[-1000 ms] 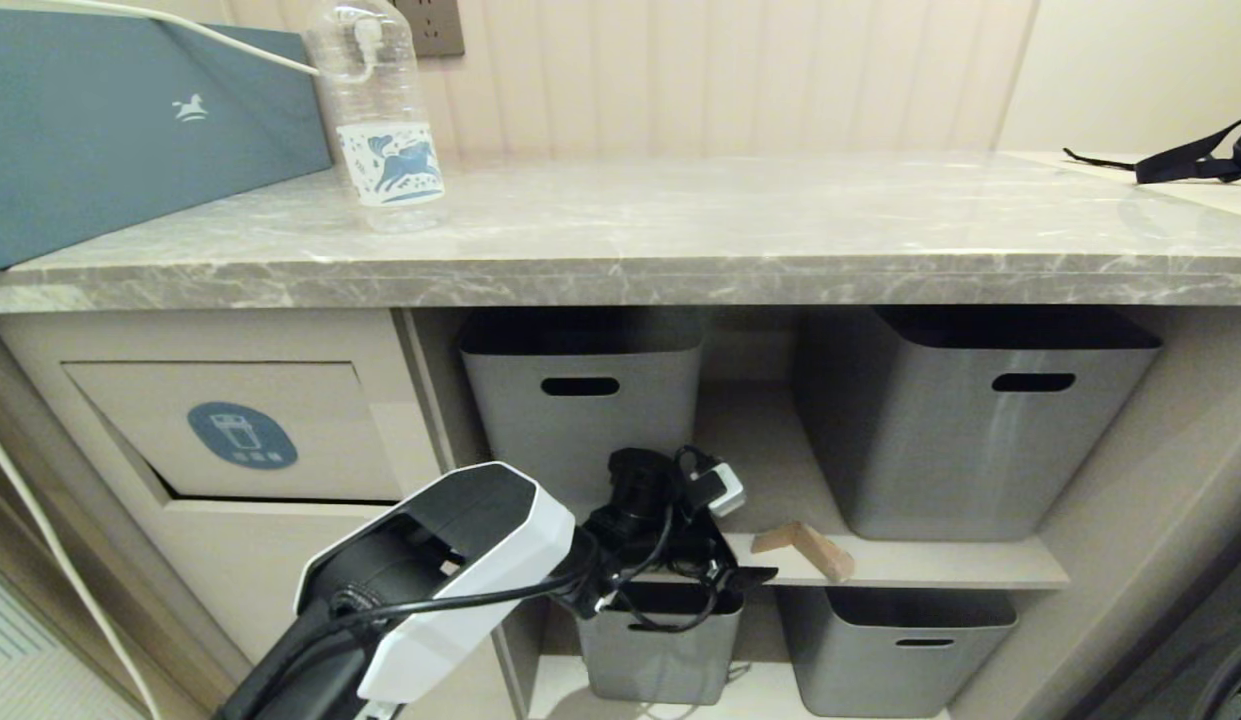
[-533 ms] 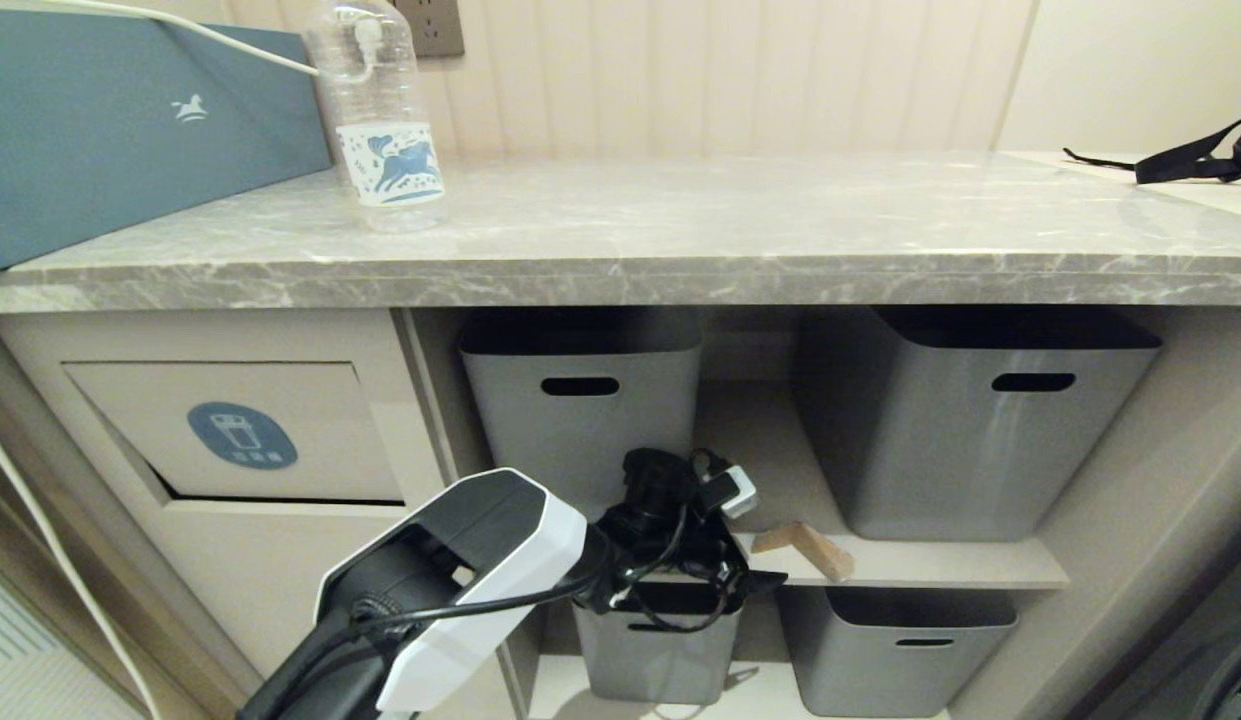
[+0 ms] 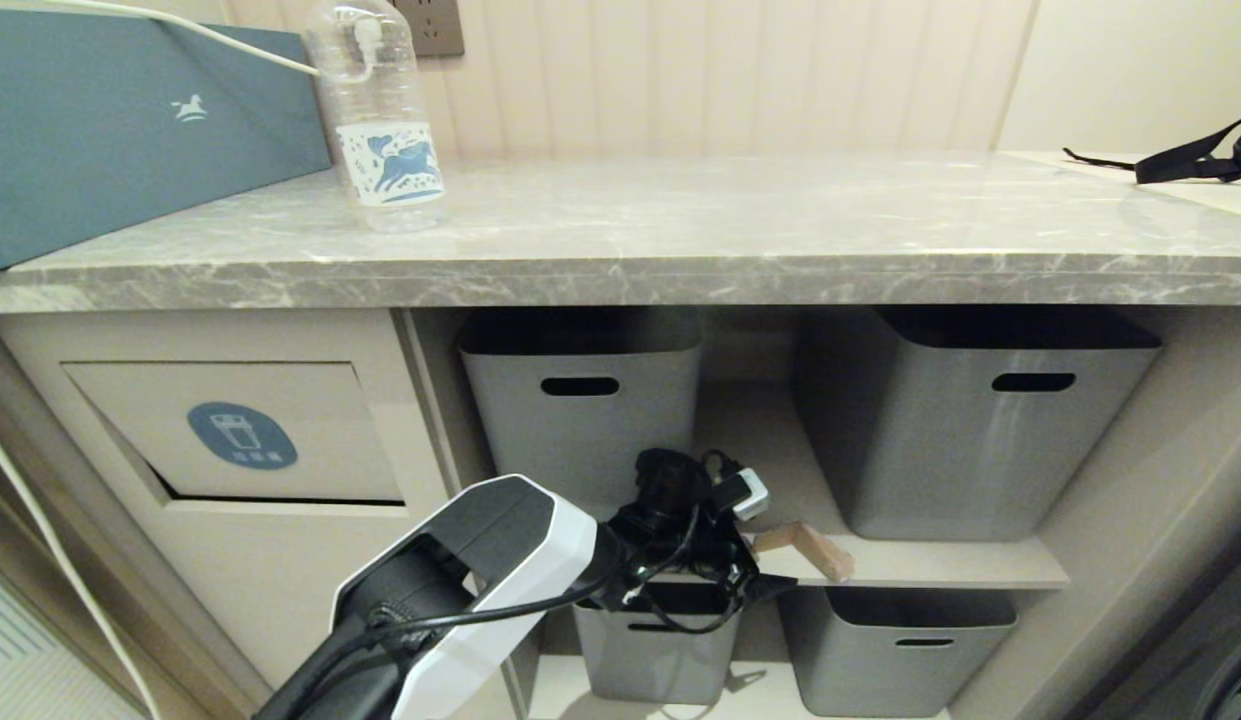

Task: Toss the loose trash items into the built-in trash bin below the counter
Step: Pick up the garbage

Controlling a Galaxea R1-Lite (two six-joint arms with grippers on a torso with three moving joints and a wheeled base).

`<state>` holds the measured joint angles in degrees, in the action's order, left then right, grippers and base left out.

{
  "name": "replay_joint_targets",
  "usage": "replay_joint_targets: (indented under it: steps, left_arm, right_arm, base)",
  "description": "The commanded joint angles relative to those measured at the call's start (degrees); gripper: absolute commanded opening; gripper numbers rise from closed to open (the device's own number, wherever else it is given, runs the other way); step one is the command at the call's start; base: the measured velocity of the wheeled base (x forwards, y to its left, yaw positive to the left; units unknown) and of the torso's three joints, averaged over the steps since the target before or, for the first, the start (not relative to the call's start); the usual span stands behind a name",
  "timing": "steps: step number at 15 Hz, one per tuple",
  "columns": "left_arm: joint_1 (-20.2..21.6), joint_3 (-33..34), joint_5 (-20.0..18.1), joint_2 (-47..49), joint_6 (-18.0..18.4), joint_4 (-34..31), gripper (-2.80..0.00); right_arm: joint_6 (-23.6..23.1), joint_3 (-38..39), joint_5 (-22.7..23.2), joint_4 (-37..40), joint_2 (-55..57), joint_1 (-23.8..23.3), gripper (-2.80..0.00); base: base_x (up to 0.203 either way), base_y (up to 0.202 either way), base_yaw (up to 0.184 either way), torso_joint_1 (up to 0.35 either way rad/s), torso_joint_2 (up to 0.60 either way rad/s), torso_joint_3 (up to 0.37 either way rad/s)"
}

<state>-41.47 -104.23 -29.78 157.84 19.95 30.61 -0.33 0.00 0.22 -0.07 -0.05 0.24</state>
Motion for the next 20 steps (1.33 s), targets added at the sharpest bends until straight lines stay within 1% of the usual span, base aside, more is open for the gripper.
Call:
replay_joint_targets:
  steps: [1,2,3,5,9,11,16,18,19,20]
  left_arm:
    - [-0.01,-0.19,-0.19,0.19,0.09,0.15,0.0]
    - [-0.01,-0.19,-0.22,0.19,0.09,0.15,0.0]
    - [-0.01,-0.19,-0.28,0.19,0.06,-0.03,-2.8]
    - [-0.01,-0.41,-0.28,-0.06,0.09,-2.84,-2.8]
    - [-0.02,-1.08,-0.28,-0.56,0.03,-5.92,-2.8]
    - [-0.01,-2.58,-0.37,-0.54,0.0,-7.93,-2.8]
    - [0.3,-3.3,-0.37,-0.34,0.0,-7.97,-2.8]
    - [0.56,-1.01,-0.25,-1.6,0.16,-7.87,-2.8]
    - [0.58,1.74,-0.1,-3.63,0.05,-7.71,-2.8]
    - [0.5,6.73,0.34,-7.0,-0.07,-7.31,-2.8]
  right_arm:
    - [-0.03,0.0,0.04,-0.01,-0.04,0.02,-2.8]
    - [-0.03,0.0,0.04,-0.01,-0.04,0.02,-2.8]
    - [-0.03,0.0,0.04,-0.01,-0.04,0.02,-2.8]
    - [-0.03,0.0,0.04,-0.01,-0.04,0.02,-2.8]
    - [-0.03,0.0,0.04,-0.01,-0.04,0.02,-2.8]
    - [-0.03,0.0,0.04,-0.01,-0.04,0.02,-2.8]
    - [-0.03,0.0,0.04,-0.01,-0.04,0.02,-2.8]
    - [-0.03,0.0,0.04,-0.01,-0.04,0.02,-2.8]
    - [-0.03,0.0,0.04,-0.01,-0.04,0.02,-2.8]
    - [-0.03,0.0,0.04,-0.01,-0.04,0.02,-2.8]
  base:
    - [0.0,0.0,0.0,0.0,0.0,0.0]
    - [0.0,0.0,0.0,0.0,0.0,0.0]
    - [0.0,0.0,0.0,0.0,0.0,0.0]
    - [0.0,0.0,0.0,0.0,0.0,0.0]
    - [0.0,0.0,0.0,0.0,0.0,0.0]
    - [0.0,0.0,0.0,0.0,0.0,0.0]
    - [0.0,0.0,0.0,0.0,0.0,0.0]
    - [0.0,0.0,0.0,0.0,0.0,0.0]
    - [0.0,0.0,0.0,0.0,0.0,0.0]
    - [0.0,0.0,0.0,0.0,0.0,0.0]
